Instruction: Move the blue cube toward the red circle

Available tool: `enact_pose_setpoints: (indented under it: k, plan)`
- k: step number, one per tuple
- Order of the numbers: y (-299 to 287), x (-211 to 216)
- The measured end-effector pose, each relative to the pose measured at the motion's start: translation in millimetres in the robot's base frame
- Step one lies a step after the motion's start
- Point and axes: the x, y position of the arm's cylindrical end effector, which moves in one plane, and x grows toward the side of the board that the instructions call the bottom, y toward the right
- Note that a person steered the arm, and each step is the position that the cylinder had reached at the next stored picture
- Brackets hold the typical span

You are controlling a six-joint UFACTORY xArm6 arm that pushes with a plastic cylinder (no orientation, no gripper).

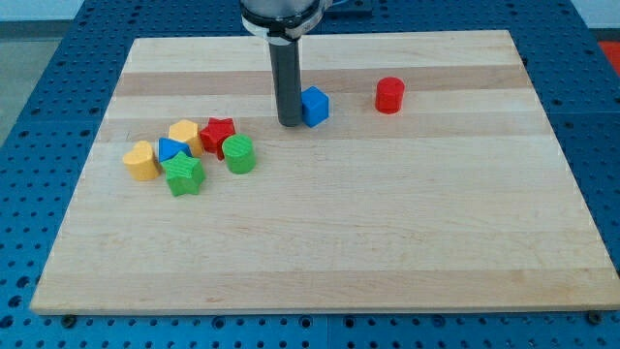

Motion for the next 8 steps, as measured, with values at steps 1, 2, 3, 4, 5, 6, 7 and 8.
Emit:
enact_pose_setpoints:
  k: [1,2,3,4,5,6,7,8]
  plan:
    - [-16.8,-2.0]
    - [-26.4,-10.6]
    - [-26.5,-19.6]
    - [-26.5,-25.2]
    - [-26.1,-25.2]
    - [-12.3,-23.1]
    - [8.0,-23.1]
    - [25.1,-23.1]
